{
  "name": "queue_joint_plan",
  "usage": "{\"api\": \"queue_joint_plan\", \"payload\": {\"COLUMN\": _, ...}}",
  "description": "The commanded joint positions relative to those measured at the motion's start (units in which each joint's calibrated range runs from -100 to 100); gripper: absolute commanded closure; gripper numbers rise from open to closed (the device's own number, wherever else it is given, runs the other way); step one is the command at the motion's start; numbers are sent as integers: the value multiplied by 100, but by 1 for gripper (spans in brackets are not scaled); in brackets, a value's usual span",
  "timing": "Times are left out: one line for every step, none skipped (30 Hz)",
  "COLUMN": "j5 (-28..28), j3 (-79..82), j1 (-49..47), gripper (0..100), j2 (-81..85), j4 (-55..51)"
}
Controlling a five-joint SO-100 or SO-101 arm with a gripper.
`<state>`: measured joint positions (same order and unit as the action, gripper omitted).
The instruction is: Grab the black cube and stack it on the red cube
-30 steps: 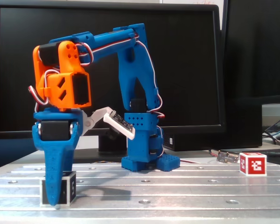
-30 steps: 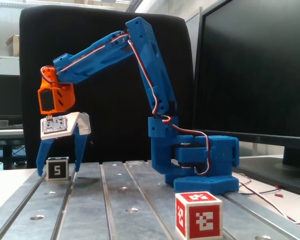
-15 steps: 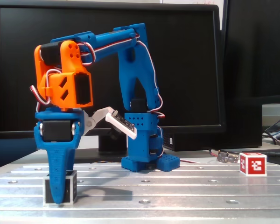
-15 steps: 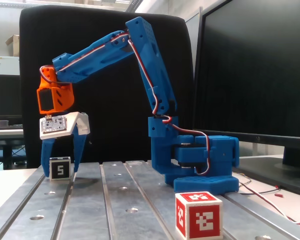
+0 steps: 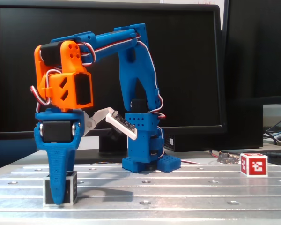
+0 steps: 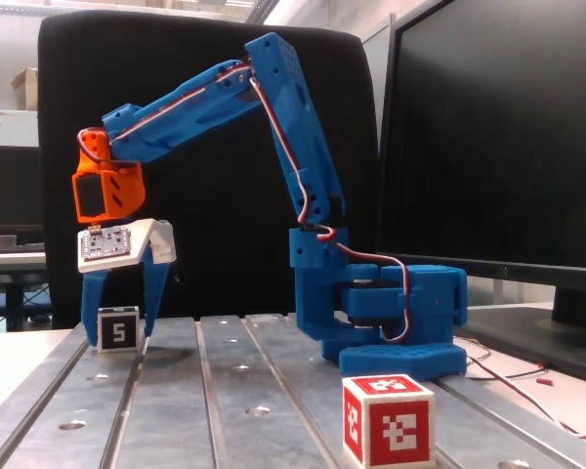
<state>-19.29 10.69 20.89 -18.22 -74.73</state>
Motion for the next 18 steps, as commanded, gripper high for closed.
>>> {"api": "queue_joint_plan", "payload": {"j5": -18, "j3": -78, "j1": -18, "gripper": 78, "j2": 51, "j4": 13}}
{"api": "queue_joint_plan", "payload": {"j5": -18, "j3": -96, "j1": -18, "gripper": 78, "j2": 51, "j4": 13}}
{"api": "queue_joint_plan", "payload": {"j5": -18, "j3": -124, "j1": -18, "gripper": 78, "j2": 51, "j4": 4}}
{"api": "queue_joint_plan", "payload": {"j5": -18, "j3": -133, "j1": -18, "gripper": 78, "j2": 60, "j4": -4}}
{"api": "queue_joint_plan", "payload": {"j5": -18, "j3": -142, "j1": -18, "gripper": 78, "j2": 60, "j4": -4}}
{"api": "queue_joint_plan", "payload": {"j5": -18, "j3": -142, "j1": -25, "gripper": 78, "j2": 68, "j4": 4}}
{"api": "queue_joint_plan", "payload": {"j5": -18, "j3": -151, "j1": -25, "gripper": 78, "j2": 68, "j4": 4}}
{"api": "queue_joint_plan", "payload": {"j5": -12, "j3": -232, "j1": -25, "gripper": 78, "j2": 68, "j4": -39}}
{"api": "queue_joint_plan", "payload": {"j5": -2, "j3": -341, "j1": -25, "gripper": 78, "j2": 68, "j4": -64}}
{"api": "queue_joint_plan", "payload": {"j5": 3, "j3": -431, "j1": -25, "gripper": 78, "j2": 68, "j4": -73}}
{"api": "queue_joint_plan", "payload": {"j5": -2, "j3": -503, "j1": -55, "gripper": 78, "j2": 68, "j4": -116}}
{"api": "queue_joint_plan", "payload": {"j5": -12, "j3": -558, "j1": -107, "gripper": 78, "j2": 60, "j4": -201}}
{"api": "queue_joint_plan", "payload": {"j5": -12, "j3": -594, "j1": -158, "gripper": 78, "j2": 60, "j4": -295}}
{"api": "queue_joint_plan", "payload": {"j5": 14, "j3": -639, "j1": -203, "gripper": 78, "j2": 60, "j4": -346}}
{"api": "queue_joint_plan", "payload": {"j5": 19, "j3": -675, "j1": -247, "gripper": 78, "j2": 60, "j4": -381}}
{"api": "queue_joint_plan", "payload": {"j5": 19, "j3": -693, "j1": -276, "gripper": 78, "j2": 60, "j4": -389}}
{"api": "queue_joint_plan", "payload": {"j5": 19, "j3": -721, "j1": -291, "gripper": 78, "j2": 60, "j4": -389}}
{"api": "queue_joint_plan", "payload": {"j5": 19, "j3": -721, "j1": -299, "gripper": 78, "j2": 60, "j4": -389}}
